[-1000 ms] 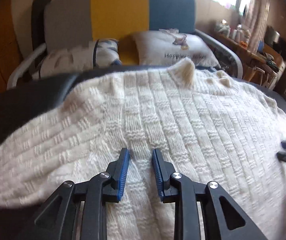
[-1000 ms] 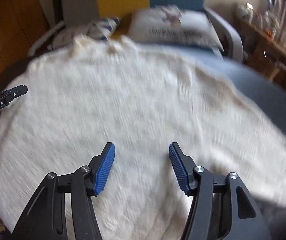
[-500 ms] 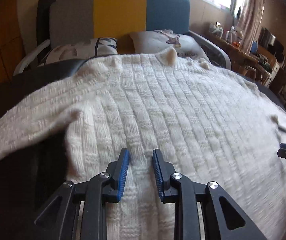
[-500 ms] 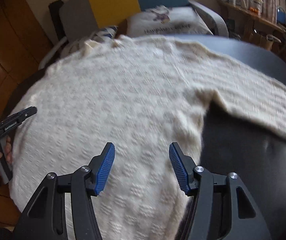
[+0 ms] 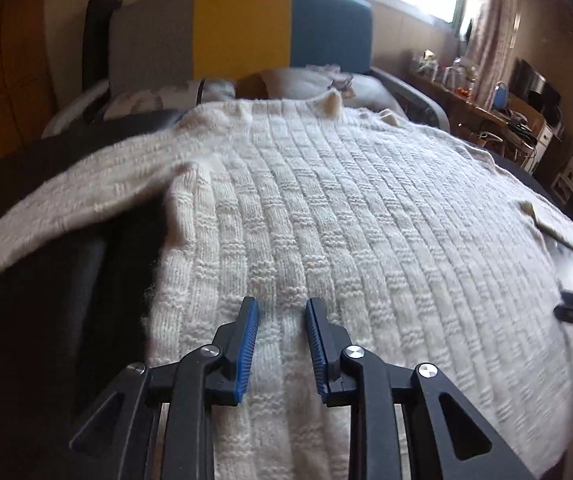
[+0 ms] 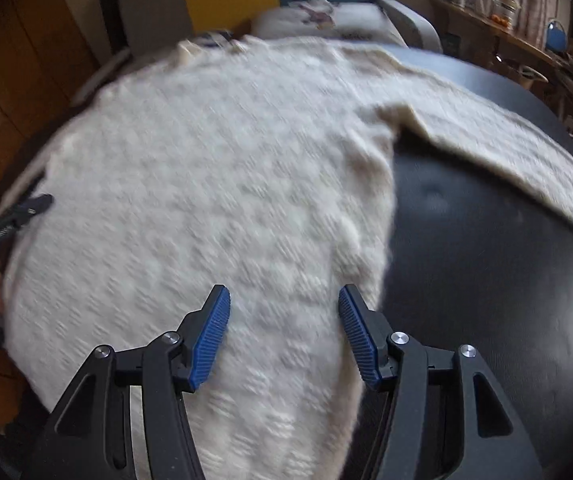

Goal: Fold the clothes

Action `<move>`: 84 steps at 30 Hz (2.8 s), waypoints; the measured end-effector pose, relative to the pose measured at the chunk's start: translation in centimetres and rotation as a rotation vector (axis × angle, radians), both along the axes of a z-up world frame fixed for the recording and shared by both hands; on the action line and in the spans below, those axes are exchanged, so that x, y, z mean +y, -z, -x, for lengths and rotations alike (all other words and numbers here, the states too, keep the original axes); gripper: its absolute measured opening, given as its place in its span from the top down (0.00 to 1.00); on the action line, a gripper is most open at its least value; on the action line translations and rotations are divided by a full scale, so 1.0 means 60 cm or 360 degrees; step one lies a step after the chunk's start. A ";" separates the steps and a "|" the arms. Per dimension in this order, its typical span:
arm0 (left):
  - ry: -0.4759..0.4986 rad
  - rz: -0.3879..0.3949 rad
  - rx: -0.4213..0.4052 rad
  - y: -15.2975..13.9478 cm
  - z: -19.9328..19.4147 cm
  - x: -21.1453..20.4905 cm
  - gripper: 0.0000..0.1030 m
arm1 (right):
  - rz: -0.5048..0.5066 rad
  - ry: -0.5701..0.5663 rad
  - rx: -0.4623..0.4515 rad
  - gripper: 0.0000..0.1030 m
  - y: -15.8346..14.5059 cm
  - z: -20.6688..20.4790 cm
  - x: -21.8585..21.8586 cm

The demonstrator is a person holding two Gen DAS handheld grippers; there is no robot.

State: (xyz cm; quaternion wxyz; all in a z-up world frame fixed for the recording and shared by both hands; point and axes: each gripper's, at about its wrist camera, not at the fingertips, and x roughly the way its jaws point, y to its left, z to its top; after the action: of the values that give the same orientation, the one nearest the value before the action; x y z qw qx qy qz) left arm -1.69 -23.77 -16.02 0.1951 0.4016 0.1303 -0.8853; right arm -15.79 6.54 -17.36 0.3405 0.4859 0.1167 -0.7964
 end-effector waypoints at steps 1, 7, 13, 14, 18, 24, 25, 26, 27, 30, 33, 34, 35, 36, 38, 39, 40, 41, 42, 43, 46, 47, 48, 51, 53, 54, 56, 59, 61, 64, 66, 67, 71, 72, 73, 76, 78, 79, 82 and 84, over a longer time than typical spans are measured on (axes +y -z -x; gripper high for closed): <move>-0.0007 -0.0007 0.0002 -0.002 -0.003 0.001 0.76 | 0.0015 0.0009 0.0008 0.42 -0.001 -0.002 0.005; -0.0049 -0.0094 0.0110 -0.033 -0.061 0.009 0.76 | 0.0161 0.0037 -0.0051 0.42 -0.036 -0.030 0.011; -0.0009 -0.0081 0.0071 -0.027 -0.140 0.029 0.76 | 0.0174 -0.0101 -0.0076 0.42 -0.022 -0.100 -0.027; -0.0026 -0.0108 0.0062 -0.019 -0.150 0.024 0.76 | 0.0133 -0.0108 -0.0072 0.41 -0.011 -0.107 -0.033; -0.0086 -0.0208 0.0081 -0.013 -0.184 0.010 0.76 | 0.0029 -0.0156 0.0051 0.31 -0.001 -0.129 -0.057; 0.0009 -0.0220 0.0160 -0.041 -0.200 0.023 0.76 | -0.0059 -0.0199 0.0095 0.13 0.005 -0.144 -0.087; 0.0036 -0.0216 0.0154 -0.042 -0.197 0.028 0.76 | -0.0042 -0.0181 0.0089 0.13 0.004 -0.142 -0.086; 0.0052 -0.0199 0.0143 -0.040 -0.194 0.035 0.76 | -0.0020 -0.0159 0.0084 0.15 0.002 -0.141 -0.082; 0.0066 -0.0194 0.0127 -0.037 -0.191 0.041 0.76 | 0.0006 -0.0135 0.0079 0.15 -0.002 -0.141 -0.076; 0.0049 -0.0195 0.0043 -0.016 -0.179 0.048 0.76 | 0.0031 -0.0111 0.0103 0.16 -0.018 -0.149 -0.053; 0.0034 -0.0197 0.0060 -0.003 -0.182 0.047 0.76 | 0.0021 -0.0119 0.0058 0.16 -0.010 -0.161 -0.028; 0.0031 -0.0198 0.0061 -0.004 -0.182 0.047 0.76 | 0.0008 -0.0120 0.0042 0.16 -0.004 -0.165 -0.020; 0.0025 -0.0205 0.0062 -0.007 -0.182 0.047 0.76 | 0.0018 -0.0121 0.0052 0.16 -0.001 -0.167 -0.012; 0.0019 -0.0204 0.0067 -0.011 -0.183 0.047 0.76 | 0.0034 -0.0116 0.0053 0.16 -0.002 -0.168 -0.006; 0.0026 -0.0175 0.0106 -0.026 -0.187 0.051 0.76 | 0.0052 -0.0072 0.0042 0.16 -0.011 -0.167 0.004; 0.0037 -0.0161 0.0112 -0.029 -0.188 0.055 0.76 | 0.0063 -0.0048 0.0043 0.16 -0.018 -0.168 0.010; 0.0049 -0.0148 0.0116 -0.031 -0.188 0.060 0.76 | 0.0098 -0.0044 0.0034 0.16 -0.026 -0.170 0.015; 0.0073 -0.0148 0.0104 -0.028 -0.185 0.067 0.76 | 0.0132 -0.0051 0.0031 0.16 -0.032 -0.173 0.020; 0.0095 -0.0147 0.0091 -0.025 -0.183 0.074 0.75 | 0.0139 -0.0053 0.0035 0.16 -0.034 -0.177 0.024; 0.0103 -0.0142 0.0060 -0.019 -0.180 0.080 0.75 | 0.0136 -0.0052 0.0041 0.16 -0.035 -0.181 0.027; 0.0081 -0.0065 0.0043 0.000 -0.179 0.097 0.73 | 0.0032 0.0007 0.0010 0.16 -0.005 -0.183 0.035; 0.0072 -0.0060 0.0049 0.002 -0.181 0.098 0.73 | 0.0029 0.0009 0.0028 0.15 0.000 -0.185 0.035; 0.0063 -0.0056 0.0055 0.003 -0.182 0.099 0.73 | 0.0027 0.0003 0.0048 0.14 0.001 -0.188 0.033; 0.0048 -0.0073 0.0057 0.004 -0.185 0.097 0.73 | -0.0025 -0.0009 0.0073 0.07 0.004 -0.194 0.018; 0.0037 -0.0107 0.0054 -0.001 -0.186 0.092 0.73 | -0.0048 0.0006 0.0080 0.03 0.006 -0.196 0.009; 0.0024 -0.0140 0.0075 -0.006 -0.188 0.087 0.72 | -0.0058 0.0017 0.0085 0.03 0.004 -0.198 0.006; 0.0012 -0.0174 0.0121 -0.018 -0.192 0.083 0.72 | -0.0027 0.0022 0.0085 0.03 -0.003 -0.202 0.003; 0.0025 -0.0169 0.0147 -0.034 -0.184 0.079 0.72 | 0.0031 -0.0002 0.0118 0.03 -0.020 -0.205 -0.009; 0.0054 -0.0156 0.0170 -0.045 -0.175 0.079 0.70 | 0.0084 -0.0030 0.0193 0.03 -0.041 -0.207 -0.022; 0.0091 -0.0126 0.0135 -0.042 -0.148 0.083 0.67 | 0.0102 -0.0042 0.0282 0.03 -0.060 -0.199 -0.049; 0.0101 -0.0178 0.0064 -0.020 -0.128 0.083 0.67 | 0.0043 -0.0021 0.0292 0.03 -0.050 -0.185 -0.067; 0.0076 -0.0204 0.0024 -0.004 -0.119 0.077 0.67 | -0.0011 -0.0006 0.0291 0.03 -0.039 -0.179 -0.074; 0.0016 -0.0214 0.0111 0.001 -0.133 0.073 0.67 | -0.0094 0.0068 0.0211 0.02 0.007 -0.162 -0.076; -0.0001 -0.0212 0.0127 -0.004 -0.137 0.072 0.67 | -0.0086 0.0071 0.0204 0.02 0.008 -0.160 -0.074; -0.0025 -0.0200 0.0151 -0.011 -0.141 0.068 0.67 | -0.0086 0.0068 0.0201 0.01 0.006 -0.158 -0.073; -0.0068 -0.0151 0.0201 -0.032 -0.136 0.053 0.65 | -0.0060 0.0072 0.0243 0.01 -0.015 -0.147 -0.078; -0.0064 -0.0116 0.0158 -0.037 -0.111 0.044 0.65 | -0.0009 0.0079 0.0269 0.01 -0.036 -0.137 -0.083; -0.0067 -0.0101 0.0123 -0.034 -0.095 0.041 0.65 | 0.0010 0.0084 0.0281 0.01 -0.043 -0.128 -0.088; -0.0081 -0.0075 -0.0067 -0.006 -0.055 0.035 0.65 | 0.0014 0.0102 0.0268 0.01 -0.041 -0.097 -0.098; -0.0087 0.0001 -0.0040 0.000 -0.053 0.042 0.64 | -0.0018 0.0105 0.0203 0.01 -0.019 -0.079 -0.101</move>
State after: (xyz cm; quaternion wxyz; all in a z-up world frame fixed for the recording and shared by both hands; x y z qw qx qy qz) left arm 1.52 -21.23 -16.04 0.2210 0.4090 0.1385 -0.8745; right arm -11.04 0.47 -16.21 0.3031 0.4396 0.1265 -0.8360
